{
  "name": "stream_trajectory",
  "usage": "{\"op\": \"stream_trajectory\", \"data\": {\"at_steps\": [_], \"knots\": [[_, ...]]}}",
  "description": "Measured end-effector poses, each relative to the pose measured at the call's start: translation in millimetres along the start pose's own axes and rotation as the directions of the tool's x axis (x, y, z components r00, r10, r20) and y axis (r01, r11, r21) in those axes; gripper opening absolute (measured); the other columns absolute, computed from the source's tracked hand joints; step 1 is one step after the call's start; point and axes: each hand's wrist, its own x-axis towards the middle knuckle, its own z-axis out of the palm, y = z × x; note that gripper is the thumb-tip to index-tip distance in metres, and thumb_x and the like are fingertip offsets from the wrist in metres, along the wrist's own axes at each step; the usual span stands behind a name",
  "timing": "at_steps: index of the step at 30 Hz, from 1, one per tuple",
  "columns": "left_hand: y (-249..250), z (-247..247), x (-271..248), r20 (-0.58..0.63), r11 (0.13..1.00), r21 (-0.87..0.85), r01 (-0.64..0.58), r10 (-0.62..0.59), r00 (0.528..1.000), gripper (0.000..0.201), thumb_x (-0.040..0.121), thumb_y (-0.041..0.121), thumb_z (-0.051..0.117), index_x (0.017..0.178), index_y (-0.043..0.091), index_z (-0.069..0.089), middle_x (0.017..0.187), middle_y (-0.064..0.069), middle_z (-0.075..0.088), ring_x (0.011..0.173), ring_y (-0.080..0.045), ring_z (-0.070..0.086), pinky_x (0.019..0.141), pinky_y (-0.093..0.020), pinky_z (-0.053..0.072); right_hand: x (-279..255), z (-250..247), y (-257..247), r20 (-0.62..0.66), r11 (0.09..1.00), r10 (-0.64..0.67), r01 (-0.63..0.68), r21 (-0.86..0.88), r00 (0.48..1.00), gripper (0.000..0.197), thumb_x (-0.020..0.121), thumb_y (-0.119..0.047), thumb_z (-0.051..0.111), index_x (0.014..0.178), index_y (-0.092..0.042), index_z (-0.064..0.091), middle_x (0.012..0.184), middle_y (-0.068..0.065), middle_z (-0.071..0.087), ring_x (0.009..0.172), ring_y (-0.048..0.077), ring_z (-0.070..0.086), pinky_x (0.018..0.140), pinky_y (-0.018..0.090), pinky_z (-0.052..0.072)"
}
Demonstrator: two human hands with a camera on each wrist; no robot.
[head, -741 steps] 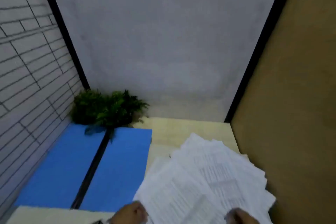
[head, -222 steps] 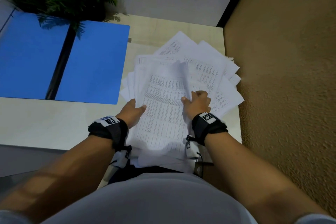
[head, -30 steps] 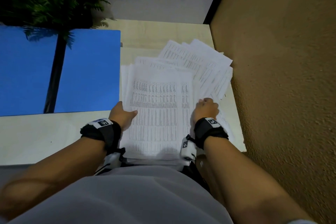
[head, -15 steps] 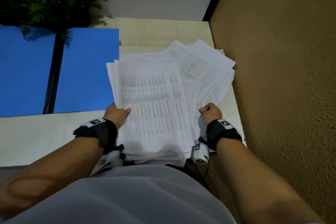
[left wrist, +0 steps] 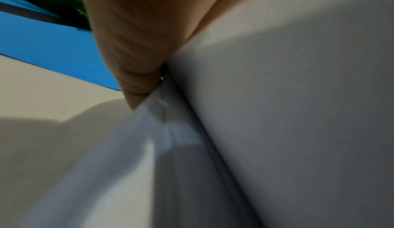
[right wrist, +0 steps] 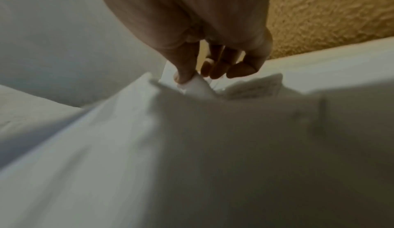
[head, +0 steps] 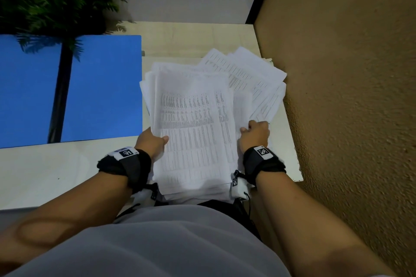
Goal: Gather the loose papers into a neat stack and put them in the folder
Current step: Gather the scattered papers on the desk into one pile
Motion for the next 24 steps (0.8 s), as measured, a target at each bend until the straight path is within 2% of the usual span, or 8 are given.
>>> {"op": "stream_trajectory", "data": {"at_steps": [4,7,9,11,13,15,18,24], "knots": [[-6,-11,3,0.0,0.99,-0.13,-0.05,0.05,0.999,0.038,0.096,0.014,0.06,0.132,0.004,0.053,0.117,-0.014,0.062,0.107,-0.032,0.059,0.09,-0.037,0.046,3,-1,-9,0.118,0.968,0.111,-0.134,0.214,0.987,0.03,0.096,0.001,0.034,0.088,-0.022,0.051,0.086,-0.005,0.05,0.091,0.015,0.048,0.077,0.021,0.038],[-12,-14,1,0.062,0.981,-0.183,-0.07,0.083,0.995,0.041,0.096,0.016,0.061,0.135,0.006,0.052,0.119,-0.01,0.062,0.112,-0.03,0.058,0.093,-0.036,0.043,1,-3,-22,0.182,0.937,0.197,-0.24,0.253,0.963,0.03,0.103,-0.012,0.032,0.122,0.0,0.051,0.12,0.017,0.055,0.116,0.028,0.052,0.093,0.026,0.037],[-14,-13,0,0.12,0.978,-0.197,-0.071,0.096,0.988,0.042,0.096,0.014,0.061,0.136,0.004,0.053,0.125,-0.015,0.063,0.119,-0.035,0.058,0.101,-0.038,0.042,-3,-5,-29,0.242,0.908,0.213,-0.283,0.309,0.947,0.049,0.104,-0.035,0.028,0.14,-0.003,0.041,0.145,0.015,0.044,0.136,0.029,0.039,0.105,0.028,0.031],[-13,-12,-2,0.179,0.984,-0.168,-0.06,0.09,0.98,0.04,0.097,0.013,0.061,0.134,0.001,0.055,0.12,-0.03,0.064,0.122,-0.055,0.049,0.106,-0.055,0.038,-7,-5,-36,0.358,0.874,0.167,-0.306,0.377,0.919,0.079,0.092,-0.068,0.027,0.15,-0.014,0.027,0.156,0.008,0.031,0.145,0.025,0.028,0.116,0.035,0.021],[-11,-11,-4,0.202,0.988,-0.143,-0.052,0.081,0.976,0.038,0.096,0.013,0.061,0.13,-0.002,0.056,0.118,-0.041,0.058,0.121,-0.062,0.041,0.104,-0.064,0.034,-12,-3,-43,0.466,0.817,0.082,-0.327,0.474,0.881,0.111,0.065,-0.086,0.047,0.151,-0.02,0.025,0.154,0.003,0.035,0.143,0.023,0.033,0.117,0.042,0.02],[-9,-13,-6,0.217,0.989,-0.13,-0.064,0.091,0.972,0.037,0.095,0.014,0.063,0.127,-0.004,0.057,0.117,-0.042,0.057,0.11,-0.062,0.05,0.097,-0.061,0.043,-15,3,-42,0.473,0.819,0.066,-0.318,0.478,0.879,0.097,0.063,-0.056,0.08,0.141,-0.011,0.043,0.135,0.006,0.058,0.126,0.024,0.055,0.112,0.042,0.034],[-6,-13,-5,0.242,0.98,-0.168,-0.107,0.146,0.959,0.041,0.093,0.02,0.066,0.13,0.005,0.057,0.088,-0.01,0.067,0.07,-0.029,0.061,0.07,-0.034,0.055,-10,3,-32,0.376,0.877,0.125,-0.28,0.392,0.918,0.044,0.076,-0.011,0.079,0.116,-0.006,0.062,0.106,0.005,0.067,0.108,0.028,0.064,0.092,0.031,0.048],[0,-9,18,0.061,0.962,-0.194,-0.191,0.206,0.977,0.047,0.094,0.024,0.064,0.133,0.016,0.039,0.067,0.003,0.06,0.07,-0.021,0.058,0.06,-0.02,0.044,0,-27,-3,0.26,0.749,0.203,-0.32,0.58,0.944,0.042,0.085,-0.009,0.07,0.125,-0.01,0.057,0.105,0.001,0.066,0.094,0.021,0.061,0.094,0.036,0.045]]}}
